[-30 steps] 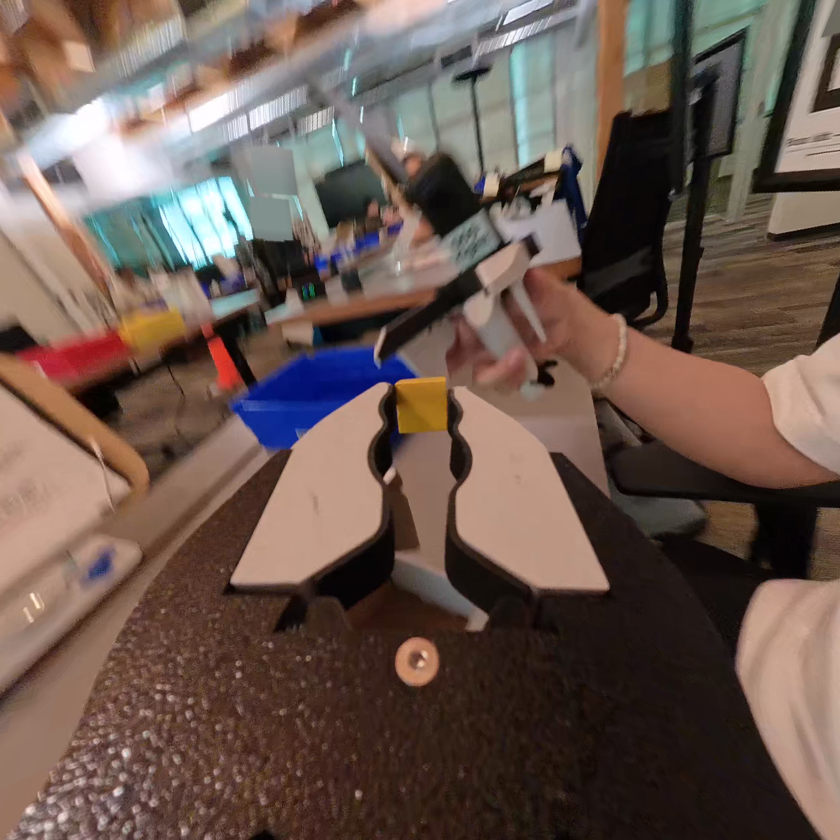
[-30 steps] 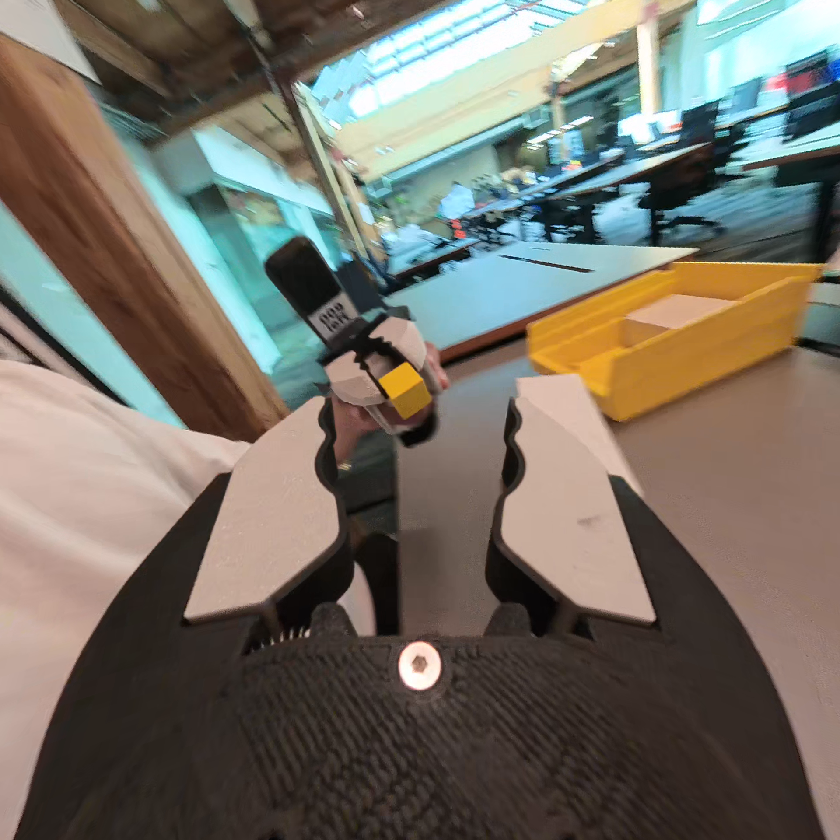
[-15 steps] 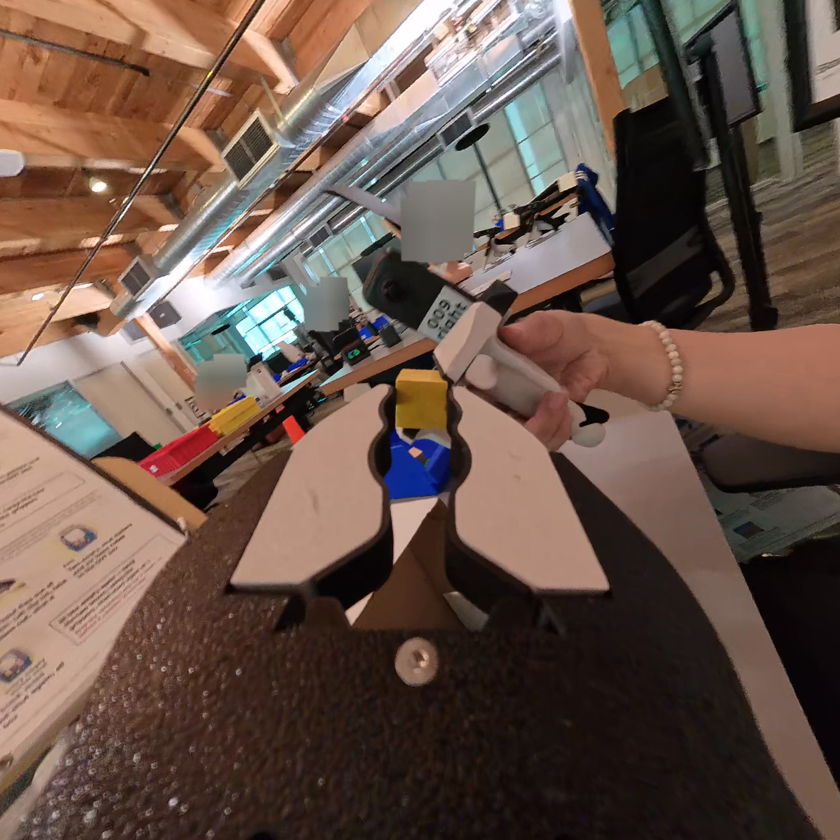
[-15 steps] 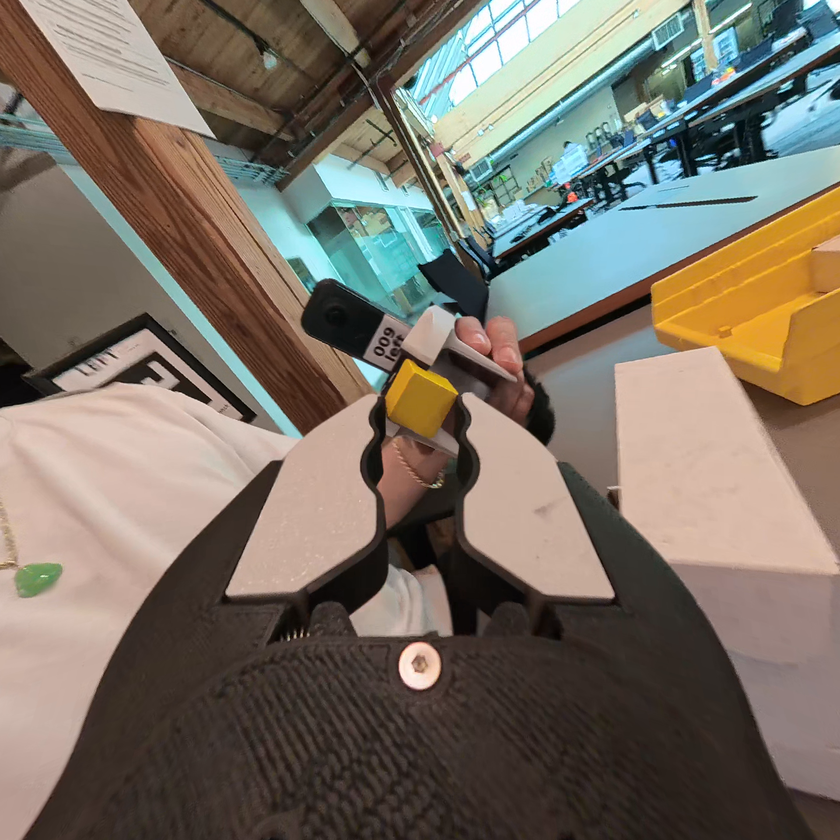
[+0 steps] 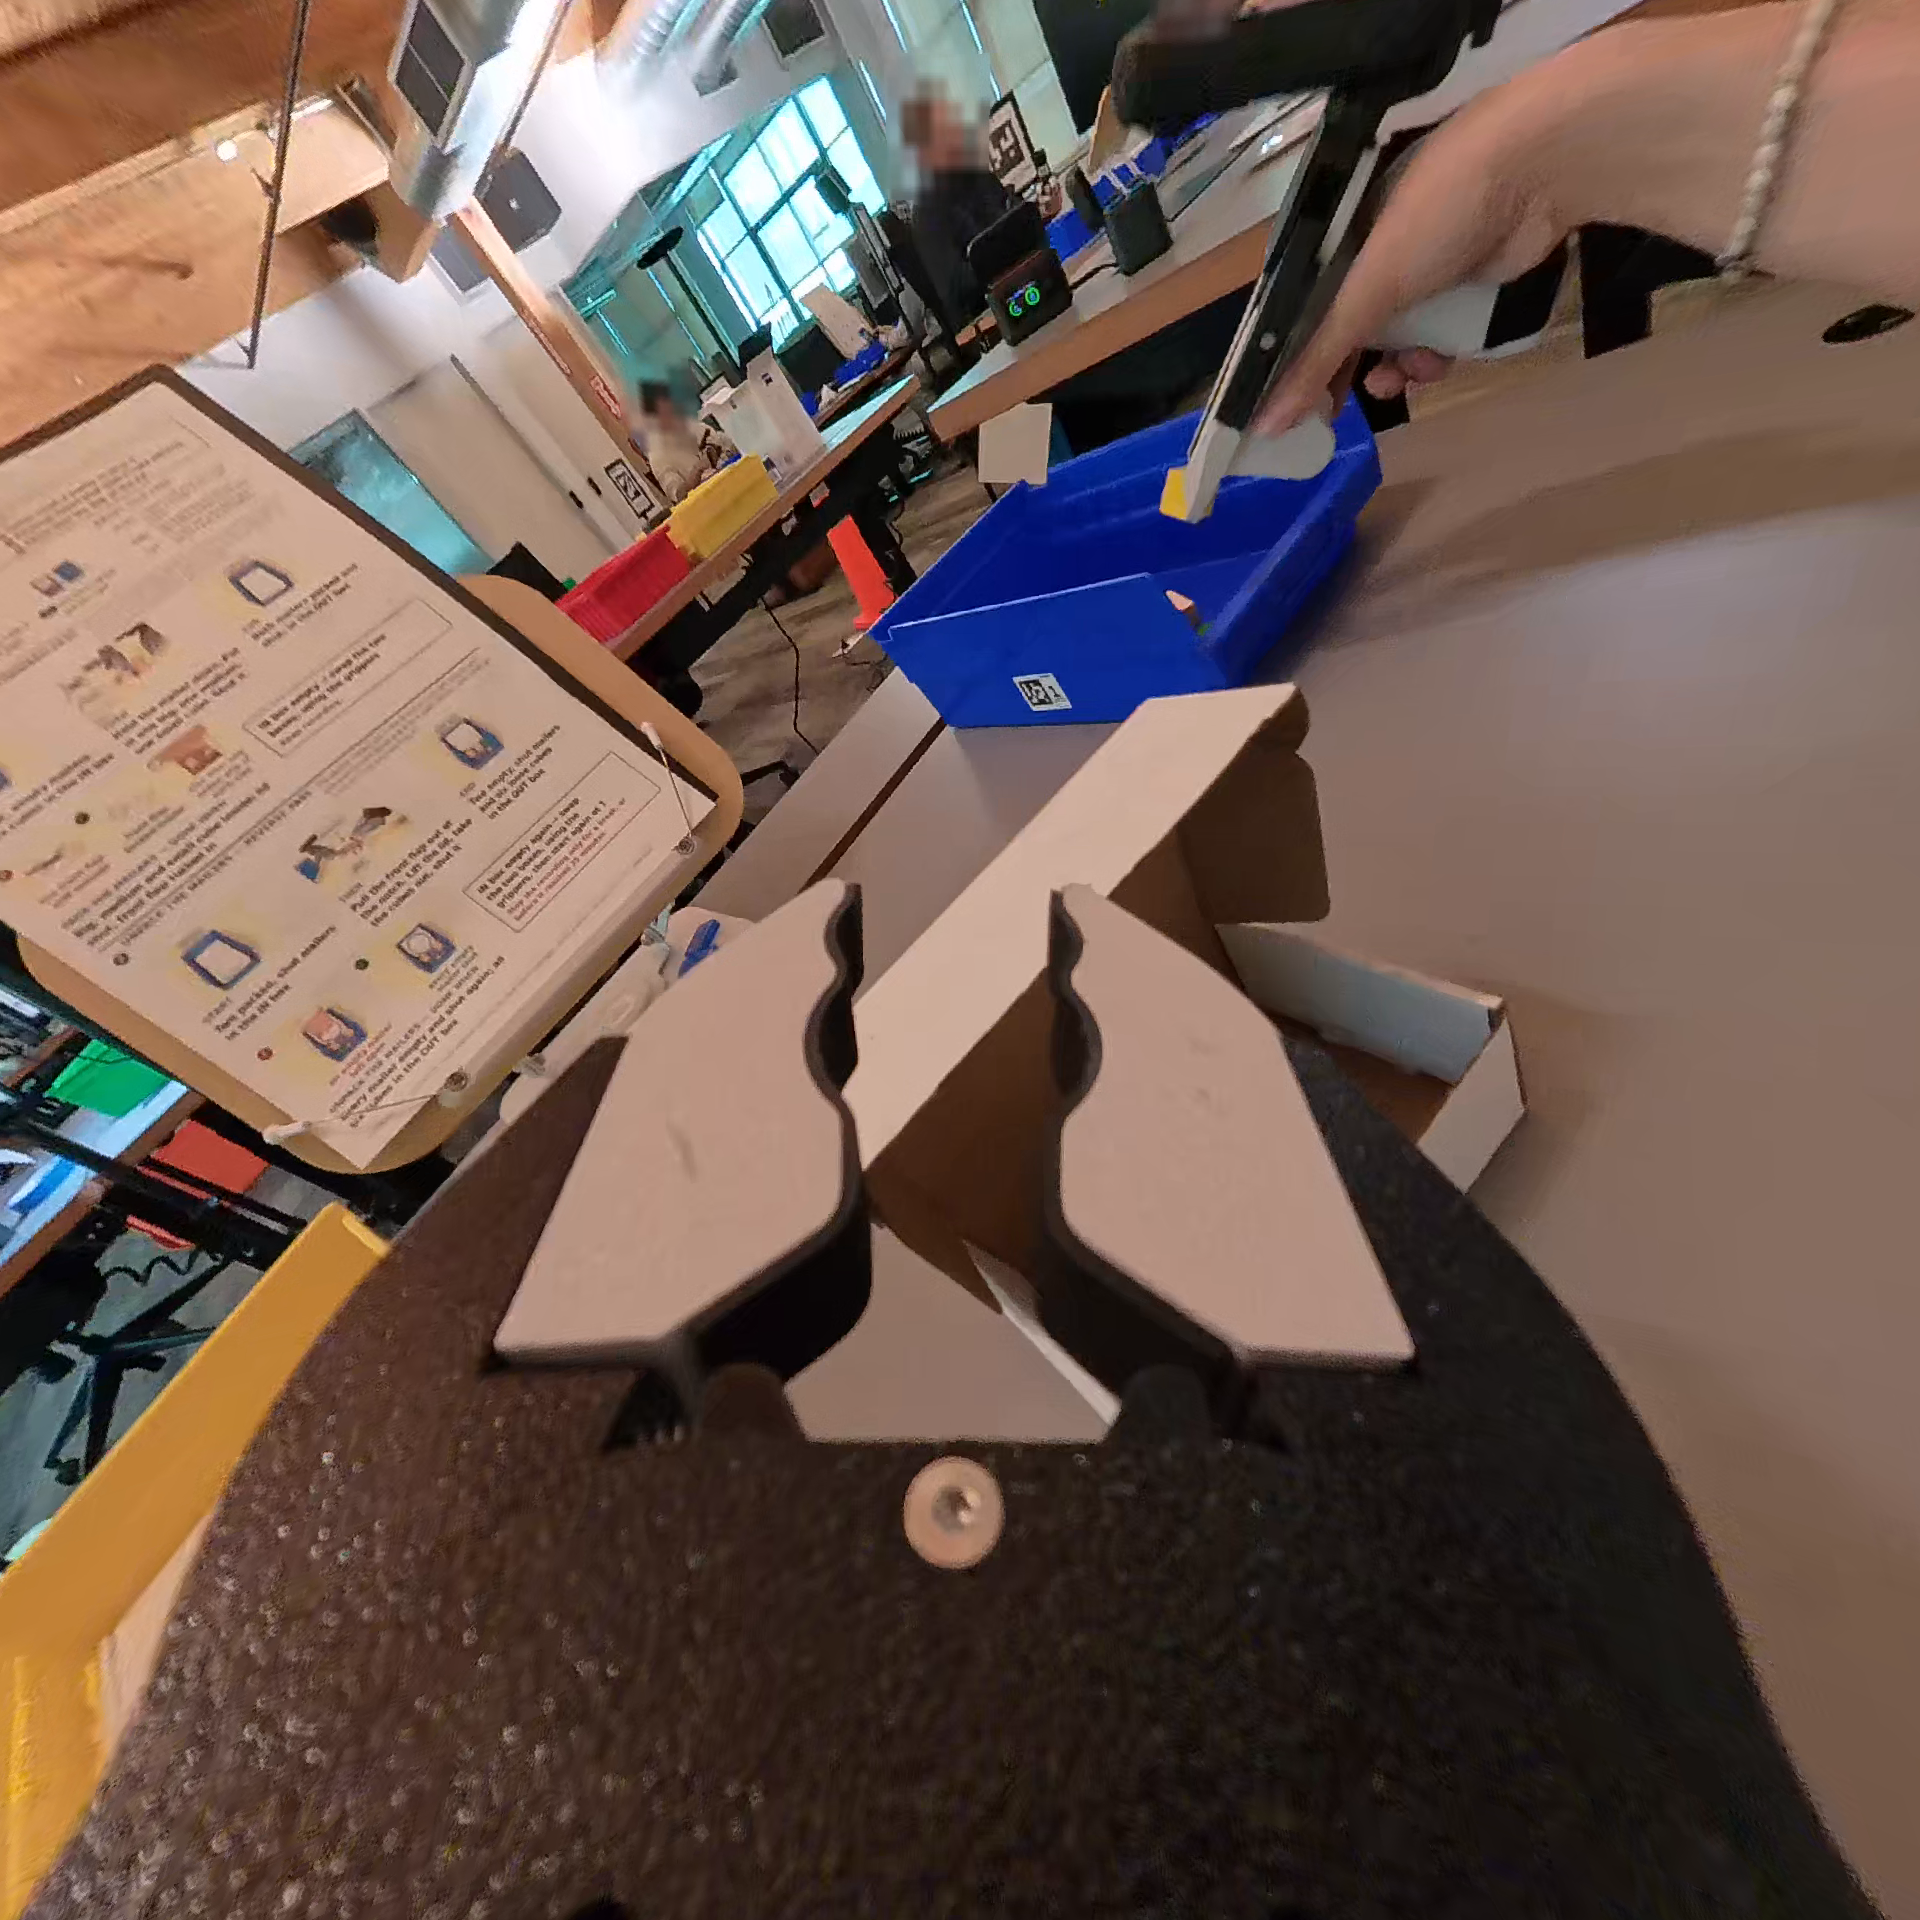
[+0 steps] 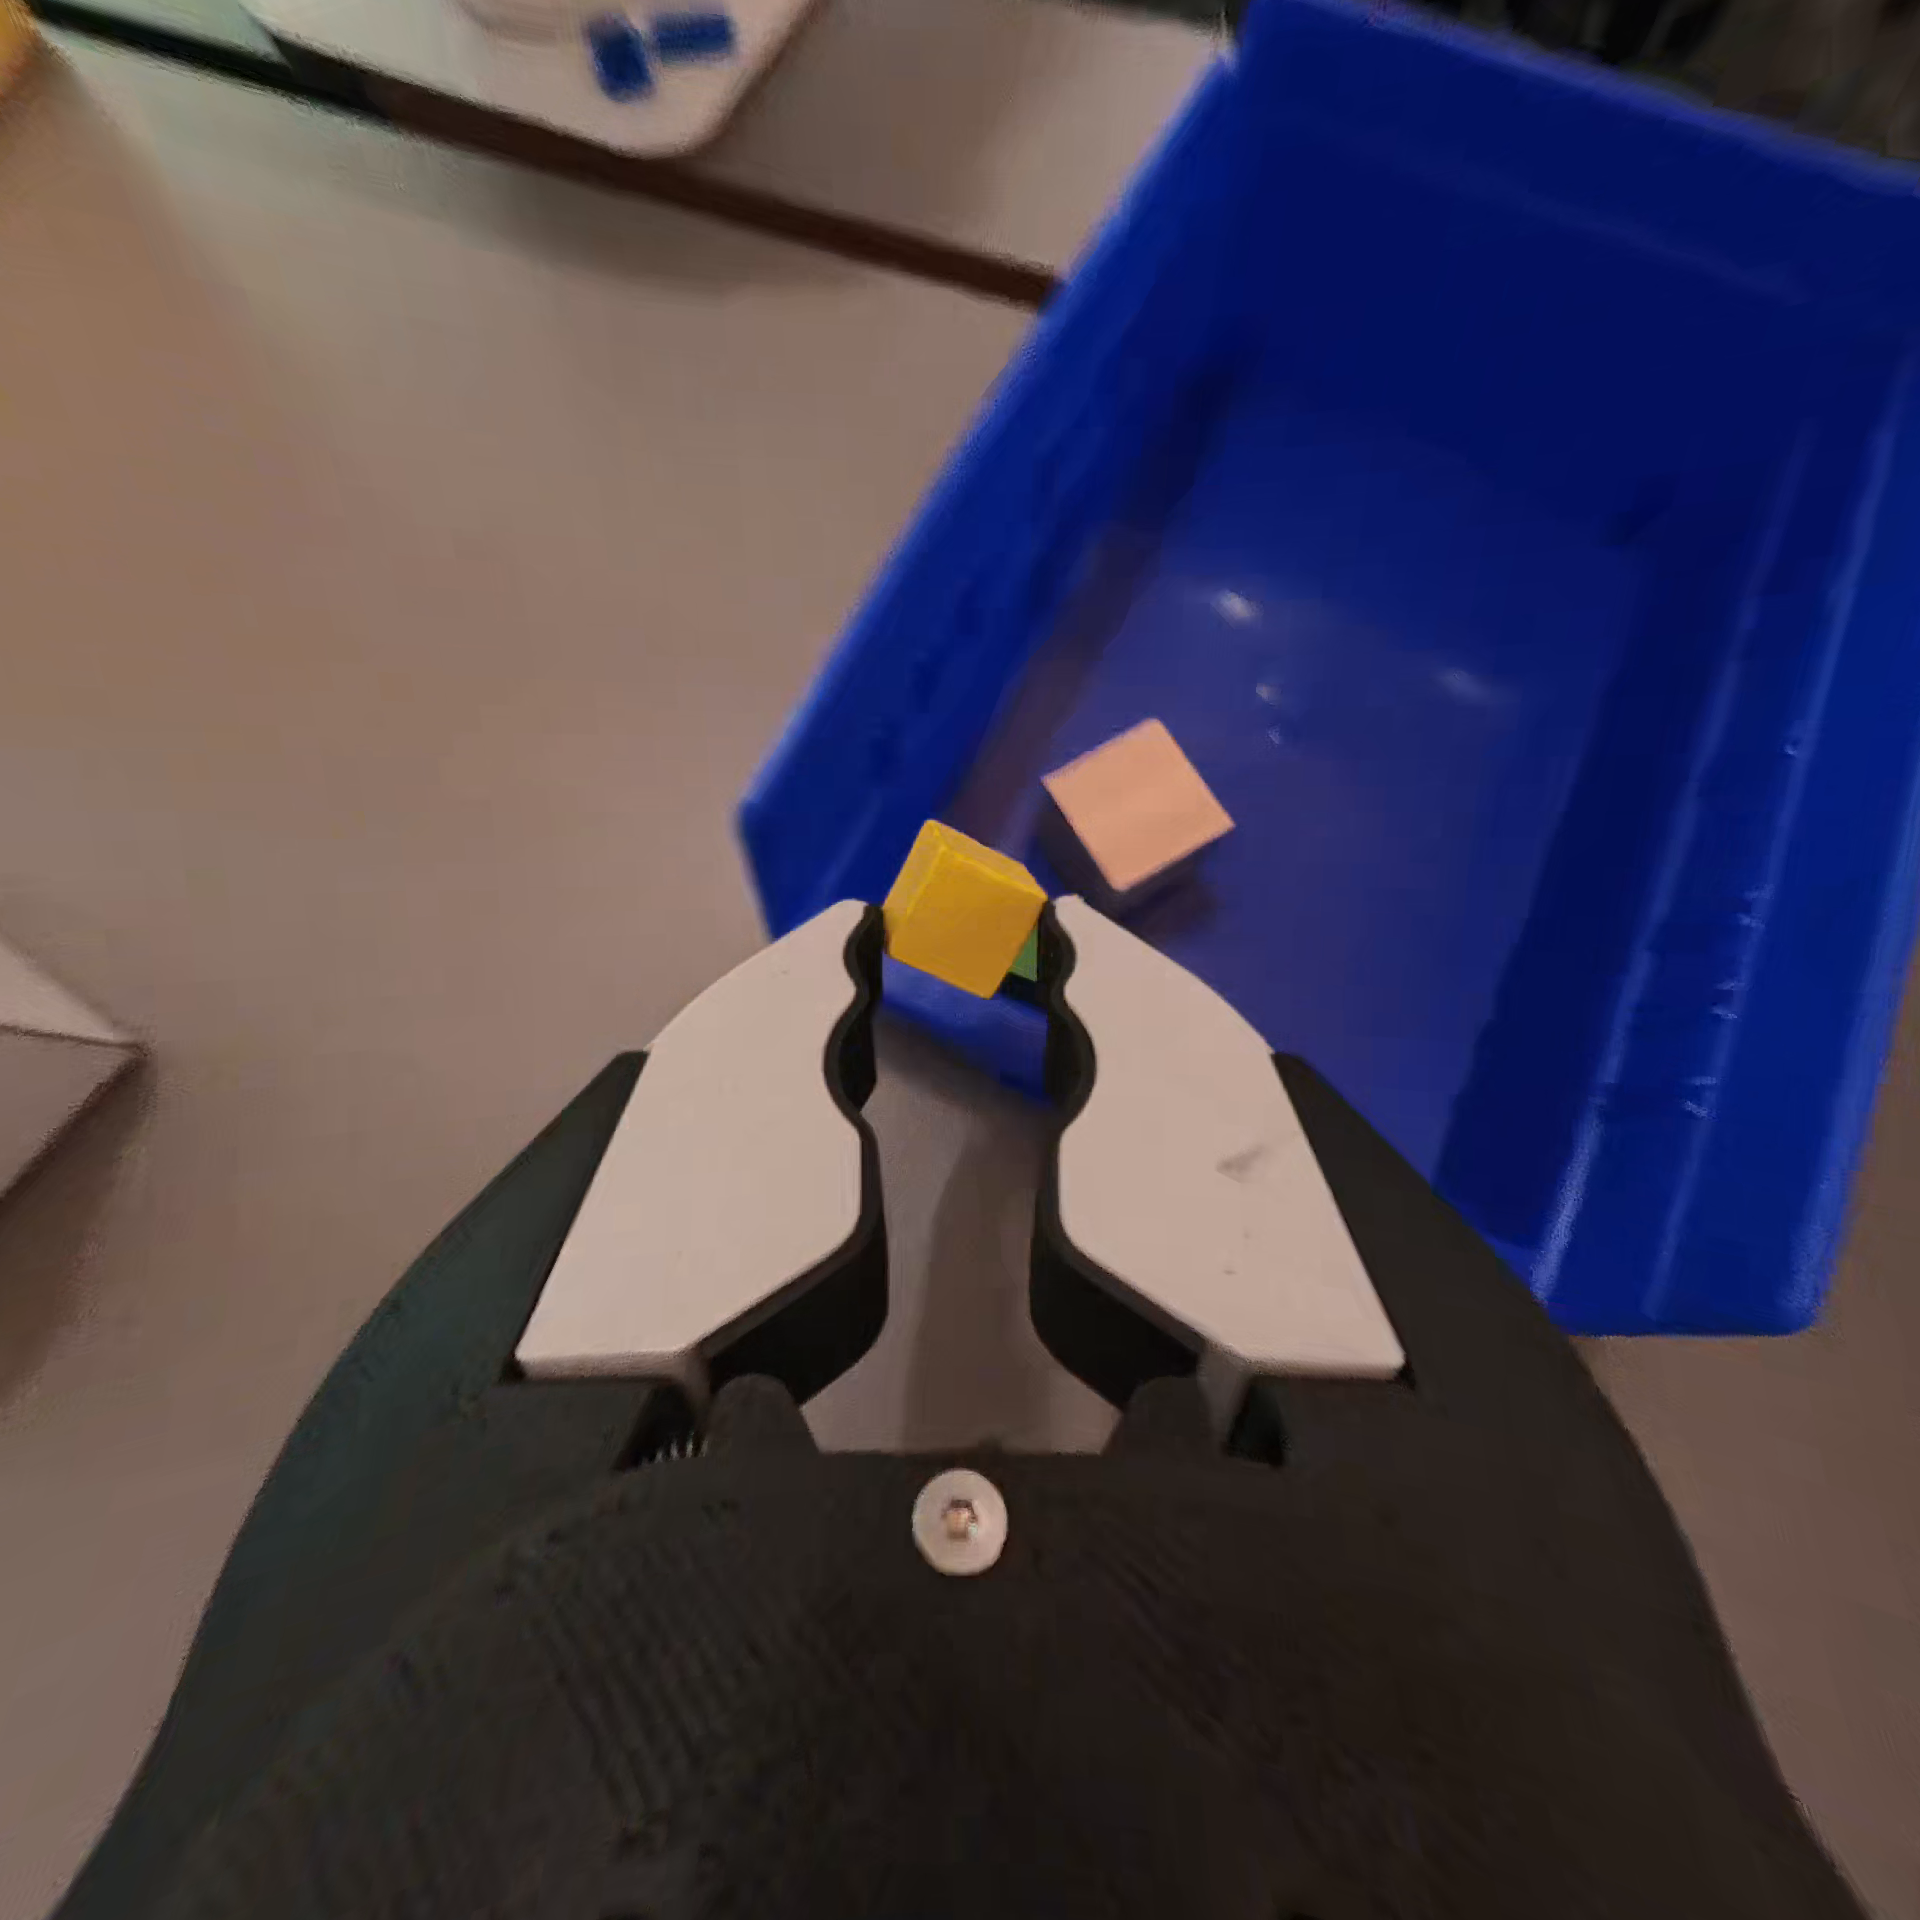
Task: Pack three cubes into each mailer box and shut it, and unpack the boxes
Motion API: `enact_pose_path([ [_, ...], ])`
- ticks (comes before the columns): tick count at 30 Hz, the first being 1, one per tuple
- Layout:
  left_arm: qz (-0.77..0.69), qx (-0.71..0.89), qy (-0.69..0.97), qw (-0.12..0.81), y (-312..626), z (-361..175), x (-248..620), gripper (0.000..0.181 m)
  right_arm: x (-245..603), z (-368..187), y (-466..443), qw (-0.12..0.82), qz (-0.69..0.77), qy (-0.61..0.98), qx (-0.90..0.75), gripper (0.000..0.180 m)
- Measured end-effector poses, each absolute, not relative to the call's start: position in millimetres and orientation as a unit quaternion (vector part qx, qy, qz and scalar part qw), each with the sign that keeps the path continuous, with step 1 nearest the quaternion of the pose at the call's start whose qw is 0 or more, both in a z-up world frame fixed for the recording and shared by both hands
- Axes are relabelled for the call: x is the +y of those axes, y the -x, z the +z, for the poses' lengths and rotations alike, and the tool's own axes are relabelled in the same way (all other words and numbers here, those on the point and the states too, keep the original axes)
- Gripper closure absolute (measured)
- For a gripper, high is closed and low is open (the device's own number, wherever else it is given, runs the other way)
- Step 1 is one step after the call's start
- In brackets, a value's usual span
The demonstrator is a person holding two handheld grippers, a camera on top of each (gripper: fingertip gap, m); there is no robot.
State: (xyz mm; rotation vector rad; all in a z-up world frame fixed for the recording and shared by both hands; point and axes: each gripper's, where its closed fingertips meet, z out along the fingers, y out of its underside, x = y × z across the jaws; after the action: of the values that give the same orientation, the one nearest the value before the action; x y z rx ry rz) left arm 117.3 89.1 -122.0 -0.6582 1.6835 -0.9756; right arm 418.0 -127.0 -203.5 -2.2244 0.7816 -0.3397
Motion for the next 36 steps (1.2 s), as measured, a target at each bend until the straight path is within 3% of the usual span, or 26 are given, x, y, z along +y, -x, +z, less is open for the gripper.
enact_pose_path([
  [1,-0.411,0.699,0.279,0.515,-119.5,-122.1,88.3,0.148,-132.3,-211.1,-430.8,0.345,-0.137,0.873,0.315,0.151],
  [4,-0.426,0.693,0.286,0.507,-123.1,-123.7,85.0,0.148,-149.5,-236.1,-452.3,0.262,-0.141,0.893,0.339,0.151],
  [7,-0.44,0.691,0.298,0.491,-125.5,-127.3,86.1,0.147,-148.9,-251.4,-455.3,0.244,-0.123,0.897,0.347,0.15],
  [10,-0.437,0.692,0.309,0.484,-125.3,-127.5,94.4,0.147,-148.0,-248.2,-445.4,0.254,-0.135,0.893,0.346,0.121],
  [13,-0.444,0.683,0.312,0.489,-120.5,-121.2,104.5,0.145,-132.5,-210.0,-409.3,0.333,-0.162,0.878,0.304,0.114],
  [18,-0.464,0.661,0.356,0.469,-116.2,-126.0,121.8,0.145,-52.5,-109.5,-256.1,0.572,-0.123,0.807,0.08,0.109],
  [20,-0.446,0.67,0.388,0.449,-117.7,-138.2,128.9,0.146,-32.1,-104.7,-200.7,0.58,-0.146,0.802,-0.005,0.112],
  [24,-0.352,0.709,0.461,0.403,-108.8,-172.2,147.8,0.133,-15.1,-150.3,-169.1,0.488,-0.232,0.841,-0.02,0.098],
  [29,-0.317,0.718,0.521,0.335,-98.2,-199.4,150.7,0.133,-4.8,-184.7,-162.9,0.442,-0.247,0.861,0.039,0.12],
  [36,-0.337,0.691,0.547,0.332,-120.1,-208.6,140.3,0.167,2.2,-207.4,-159.0,0.435,-0.176,0.875,0.124,0.169],
])
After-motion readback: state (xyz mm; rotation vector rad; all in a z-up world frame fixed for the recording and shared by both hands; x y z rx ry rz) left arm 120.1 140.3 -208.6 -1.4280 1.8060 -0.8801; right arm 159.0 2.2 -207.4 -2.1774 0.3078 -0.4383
